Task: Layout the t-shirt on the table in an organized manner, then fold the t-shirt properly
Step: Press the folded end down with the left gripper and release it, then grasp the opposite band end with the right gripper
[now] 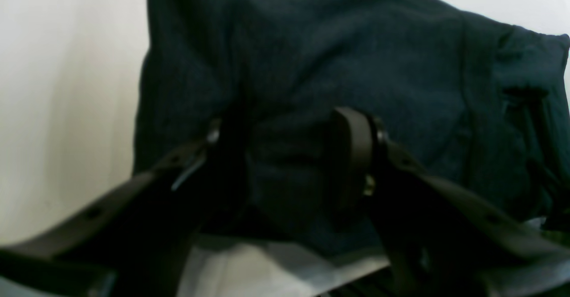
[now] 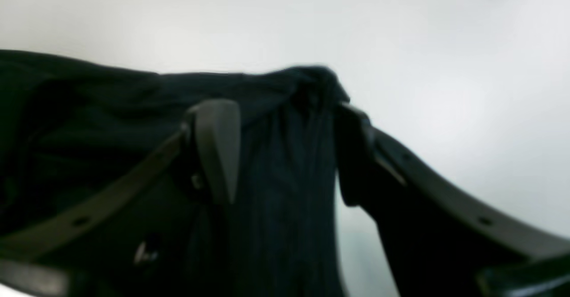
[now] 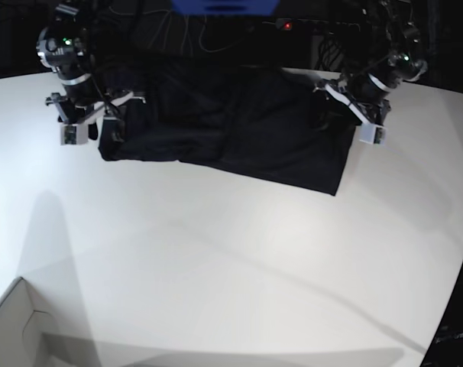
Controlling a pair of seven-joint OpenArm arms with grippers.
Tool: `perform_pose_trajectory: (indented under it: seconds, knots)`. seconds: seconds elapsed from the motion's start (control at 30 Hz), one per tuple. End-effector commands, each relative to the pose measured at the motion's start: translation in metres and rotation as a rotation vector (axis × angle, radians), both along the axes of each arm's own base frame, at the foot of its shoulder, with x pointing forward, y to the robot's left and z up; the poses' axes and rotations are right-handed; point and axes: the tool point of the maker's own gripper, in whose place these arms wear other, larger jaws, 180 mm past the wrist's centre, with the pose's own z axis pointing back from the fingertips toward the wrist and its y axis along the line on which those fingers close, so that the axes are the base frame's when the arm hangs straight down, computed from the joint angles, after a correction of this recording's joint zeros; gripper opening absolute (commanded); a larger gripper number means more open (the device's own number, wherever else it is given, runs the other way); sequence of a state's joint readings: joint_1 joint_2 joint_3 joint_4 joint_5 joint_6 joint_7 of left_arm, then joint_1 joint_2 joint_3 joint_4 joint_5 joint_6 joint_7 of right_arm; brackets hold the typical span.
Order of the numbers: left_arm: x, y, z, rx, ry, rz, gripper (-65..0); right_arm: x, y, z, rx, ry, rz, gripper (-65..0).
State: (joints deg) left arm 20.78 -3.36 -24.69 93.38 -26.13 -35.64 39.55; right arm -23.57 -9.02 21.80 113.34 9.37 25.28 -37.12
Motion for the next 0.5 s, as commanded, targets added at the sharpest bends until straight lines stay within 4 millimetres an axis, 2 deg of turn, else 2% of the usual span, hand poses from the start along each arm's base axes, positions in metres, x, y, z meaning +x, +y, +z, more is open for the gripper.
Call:
perform_pose_trajectory:
  seconds: [0.0,0.1,0.23,0.37,0.47]
  knots:
    - [-0.003,0.005,-0.002,0.026,0.018,-0.005,-35.0,0.002,0.005,0.007,0.034,-0.022,0.003,-31.0]
    - [-0.003,0.005,-0.002,0.027,0.017,-0.005,-35.0,-0.003,0.015,-0.003,0.079,0.042,0.030,-31.0]
    - [-0.003,0.005,-0.002,0.027,0.017,-0.005,-35.0,-0.009,0.026,-0.031,0.102,0.123,0.084,-31.1]
    - [-0.003,0.006,-0.002,0.027,0.016,0.001,-35.0,-0.008,0.027,-0.057,0.117,0.187,0.111,-31.1]
    - [-0.003,0.017,-0.001,0.033,0.016,0.038,-35.0,-0.002,0.024,-0.064,0.117,0.198,0.112,-31.1]
